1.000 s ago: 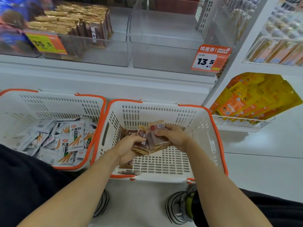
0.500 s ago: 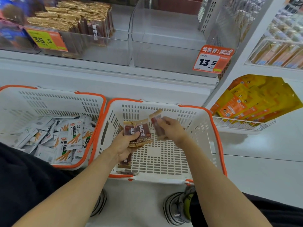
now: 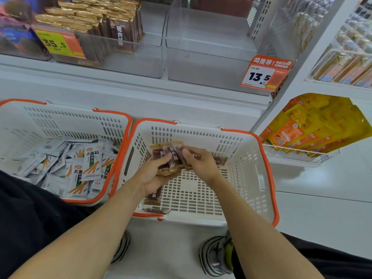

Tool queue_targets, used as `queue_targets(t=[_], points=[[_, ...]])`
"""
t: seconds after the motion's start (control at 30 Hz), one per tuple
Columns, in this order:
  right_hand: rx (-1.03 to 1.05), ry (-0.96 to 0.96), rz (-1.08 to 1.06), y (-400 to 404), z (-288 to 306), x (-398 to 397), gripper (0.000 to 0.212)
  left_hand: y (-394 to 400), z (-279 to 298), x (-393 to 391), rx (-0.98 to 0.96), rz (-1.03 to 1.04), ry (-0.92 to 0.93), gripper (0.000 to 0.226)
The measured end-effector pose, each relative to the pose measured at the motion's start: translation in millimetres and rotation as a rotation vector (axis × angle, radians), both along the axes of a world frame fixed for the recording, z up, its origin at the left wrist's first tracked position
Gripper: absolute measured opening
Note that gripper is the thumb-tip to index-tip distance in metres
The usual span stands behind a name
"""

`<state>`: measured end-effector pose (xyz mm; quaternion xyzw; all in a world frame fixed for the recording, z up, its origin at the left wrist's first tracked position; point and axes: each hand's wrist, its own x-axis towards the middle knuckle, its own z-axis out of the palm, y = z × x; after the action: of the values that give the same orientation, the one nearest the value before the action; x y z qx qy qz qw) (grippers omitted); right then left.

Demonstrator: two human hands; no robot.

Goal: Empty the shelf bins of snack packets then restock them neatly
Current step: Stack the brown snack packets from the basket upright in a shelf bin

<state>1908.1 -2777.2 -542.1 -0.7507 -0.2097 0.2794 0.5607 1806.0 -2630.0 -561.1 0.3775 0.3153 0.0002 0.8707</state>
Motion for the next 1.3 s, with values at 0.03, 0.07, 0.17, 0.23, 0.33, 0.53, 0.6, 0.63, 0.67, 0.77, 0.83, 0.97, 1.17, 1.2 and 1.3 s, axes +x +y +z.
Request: queue_targets(t=[0.03, 0.07, 0.17, 0.23, 0.33, 0.53, 0.6, 0.63, 0.67, 0.77, 0.83, 0.97, 1.17, 1.2, 1.3], points=[[-0.018, 0.054, 0.013, 0.2, -1.0, 3.3, 0.026, 1.4, -0.5, -0.1, -0.006, 0.012, -0.006, 0.057], [-0.031, 0.09, 0.029, -0.2, -2.3, 6.6, 0.032, 2.6, -1.3, 0.0, -0.004, 0.019, -0.007, 0.059], [-0.114, 0.108, -0.028, -1.7, -6.3, 13.2, 0.056, 2.9, -3.5, 1.5, 0.007, 0.035, 0.014, 0.054], [-0.136, 0.192, -0.094, -2.0, -5.6, 16.0, 0.062, 2.3, -4.2, 2.5, 0.016, 0.043, 0.025, 0.046], [-0.135, 0.264, -0.066, -5.0, -0.1, 20.2, 0.04, 3.8, -4.3, 1.9, 0.041, 0.032, 0.04, 0.042], [-0.143, 0.368, 0.182, -30.3, 26.2, 39.9, 0.044, 12.4, 2.1, -4.4, 0.131, -0.094, 0.077, 0.062], [-0.224, 0.339, 0.267, -37.2, 31.2, 44.6, 0.046, 14.4, 5.2, -6.2, 0.14, -0.165, 0.063, 0.065], [-0.262, 0.304, 0.27, -38.1, 31.4, 45.6, 0.052, 14.5, 5.3, -6.3, 0.144, -0.198, 0.066, 0.066], [-0.28, 0.281, 0.238, -37.3, 29.6, 46.3, 0.062, 13.5, 6.4, -6.2, 0.157, -0.232, 0.073, 0.065], [-0.244, 0.265, 0.061, -30.5, 25.7, 43.5, 0.086, 8.3, 10.0, -4.8, 0.185, -0.335, 0.041, 0.047], [-0.211, 0.247, 0.018, -25.5, 22.3, 39.5, 0.078, 5.9, 9.7, -6.0, 0.166, -0.355, 0.014, 0.041], [-0.172, 0.391, -0.001, -19.9, 11.2, 28.2, 0.04, 7.0, 3.4, -7.5, 0.124, -0.334, 0.018, 0.043], [-0.145, 0.393, -0.031, -30.4, 5.2, 39.8, 0.045, 15.6, 11.3, -5.7, 0.233, -0.473, 0.136, 0.027], [-0.146, 0.37, -0.048, -32.2, 4.2, 43.2, 0.051, 18.0, 10.3, -5.4, 0.322, -0.529, 0.166, 0.028], [-0.127, 0.358, -0.037, -36.9, 2.5, 48.8, 0.045, 22.2, 6.5, -4.9, 0.476, -0.591, 0.241, 0.031]])
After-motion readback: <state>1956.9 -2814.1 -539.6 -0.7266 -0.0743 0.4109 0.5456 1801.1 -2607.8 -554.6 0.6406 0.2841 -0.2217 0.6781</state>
